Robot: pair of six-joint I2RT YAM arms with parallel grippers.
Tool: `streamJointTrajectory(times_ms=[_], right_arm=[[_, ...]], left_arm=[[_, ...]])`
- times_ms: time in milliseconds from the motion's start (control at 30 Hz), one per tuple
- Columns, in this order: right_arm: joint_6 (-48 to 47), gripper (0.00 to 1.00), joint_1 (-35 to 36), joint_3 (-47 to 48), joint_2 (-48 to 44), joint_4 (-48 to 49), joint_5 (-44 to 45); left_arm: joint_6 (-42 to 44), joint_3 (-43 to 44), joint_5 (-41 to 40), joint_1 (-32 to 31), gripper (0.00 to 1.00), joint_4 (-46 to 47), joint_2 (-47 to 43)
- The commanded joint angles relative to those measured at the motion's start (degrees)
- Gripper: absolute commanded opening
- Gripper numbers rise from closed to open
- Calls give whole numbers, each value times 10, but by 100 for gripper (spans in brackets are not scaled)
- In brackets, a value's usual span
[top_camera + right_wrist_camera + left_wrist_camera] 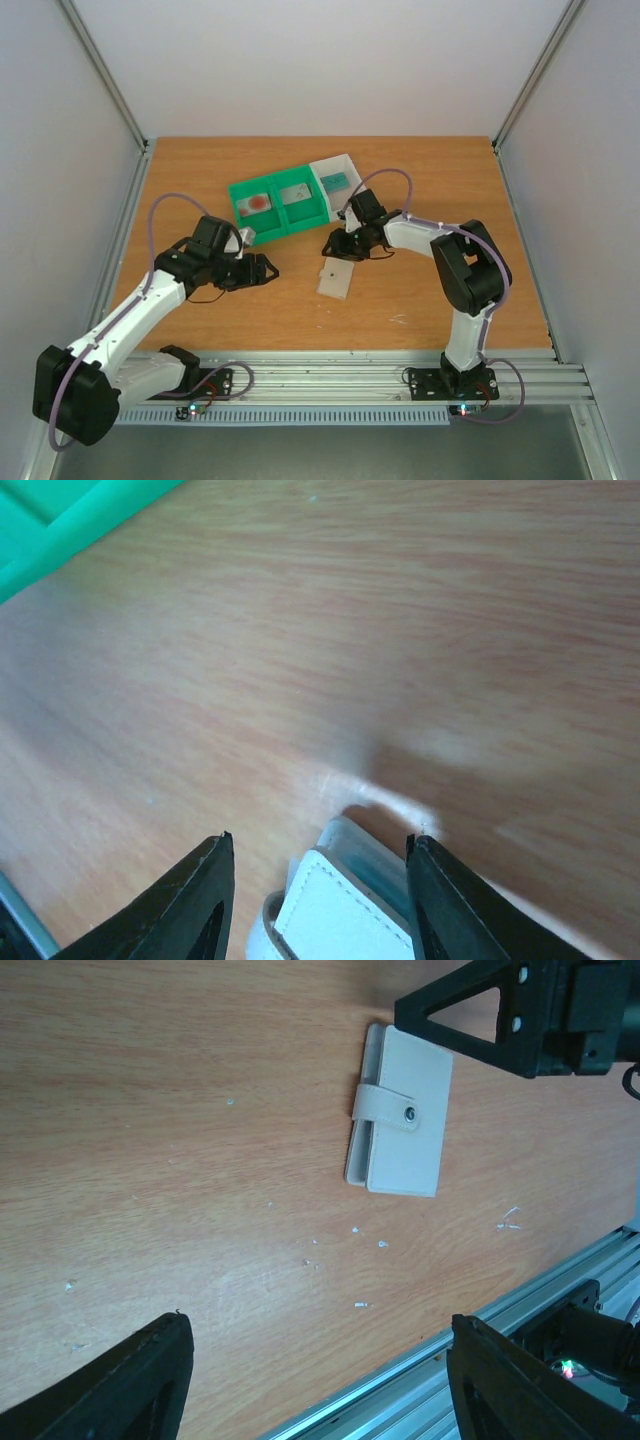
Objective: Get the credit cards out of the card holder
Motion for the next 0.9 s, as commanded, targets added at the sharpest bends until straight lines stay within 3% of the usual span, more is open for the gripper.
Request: streamJointTrajectory(times_ms=[0, 200, 300, 500, 767, 867], right_arm=[[-39, 48, 6, 14, -38, -48, -17], [-4, 50, 6, -29, -113, -114, 62], [48, 51, 6, -83, -147, -84, 74], [134, 50, 6, -159, -147, 15, 38], [182, 43, 7, -193, -122, 95, 25], [184, 32, 7, -196, -116, 105, 16]], left_arm=[[-25, -6, -11, -12, 70, 41, 15], [-15, 1, -13, -25, 70, 46, 40], [-16, -14, -37, -26, 71, 50, 41], [-32, -40, 9, -27, 71, 80, 49], [-42, -48, 21, -27, 70, 84, 37], [-47, -47, 30, -27, 68, 94, 38]])
